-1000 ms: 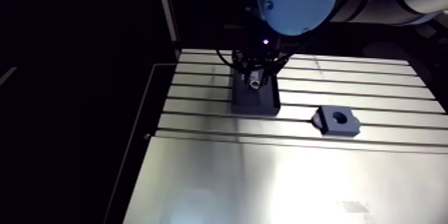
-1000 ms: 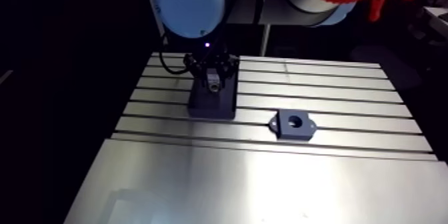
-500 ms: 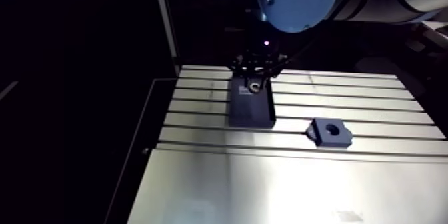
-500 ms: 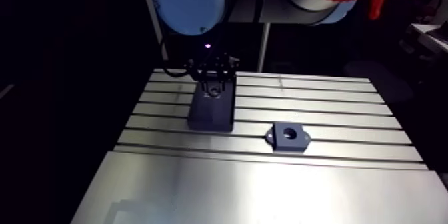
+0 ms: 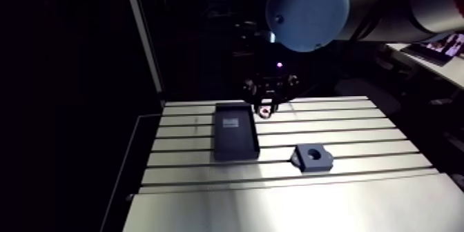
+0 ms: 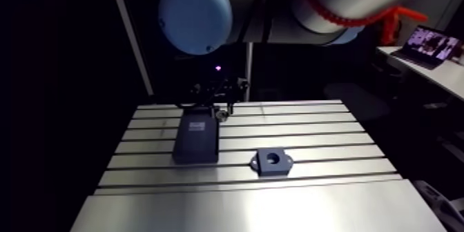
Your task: Pick up the bearing and press it into the housing until flush.
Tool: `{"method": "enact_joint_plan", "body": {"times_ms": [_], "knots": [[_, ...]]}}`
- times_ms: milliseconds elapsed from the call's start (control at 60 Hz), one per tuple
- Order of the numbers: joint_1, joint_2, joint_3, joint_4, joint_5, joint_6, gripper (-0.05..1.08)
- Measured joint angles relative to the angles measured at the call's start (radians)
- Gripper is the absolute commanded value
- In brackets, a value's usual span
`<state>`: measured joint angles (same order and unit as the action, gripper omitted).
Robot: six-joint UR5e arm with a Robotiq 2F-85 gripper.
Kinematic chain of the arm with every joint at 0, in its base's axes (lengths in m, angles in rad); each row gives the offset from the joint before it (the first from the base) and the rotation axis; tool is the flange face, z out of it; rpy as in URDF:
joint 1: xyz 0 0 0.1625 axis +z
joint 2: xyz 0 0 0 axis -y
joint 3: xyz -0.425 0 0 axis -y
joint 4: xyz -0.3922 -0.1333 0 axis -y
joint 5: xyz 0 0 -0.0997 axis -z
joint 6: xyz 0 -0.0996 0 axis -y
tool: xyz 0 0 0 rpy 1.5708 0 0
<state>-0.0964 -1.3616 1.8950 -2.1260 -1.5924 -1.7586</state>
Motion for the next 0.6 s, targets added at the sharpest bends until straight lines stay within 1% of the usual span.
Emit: {"method": "enact_joint_plan", "body": {"times_ms": [267,600], "knots": [[-0.085,-0.039,0.054,0.001,-0.008,-0.091,0.59],[-0.132,-0.064,0.093,-0.001,-0.011,-0.135,0.59]]}}
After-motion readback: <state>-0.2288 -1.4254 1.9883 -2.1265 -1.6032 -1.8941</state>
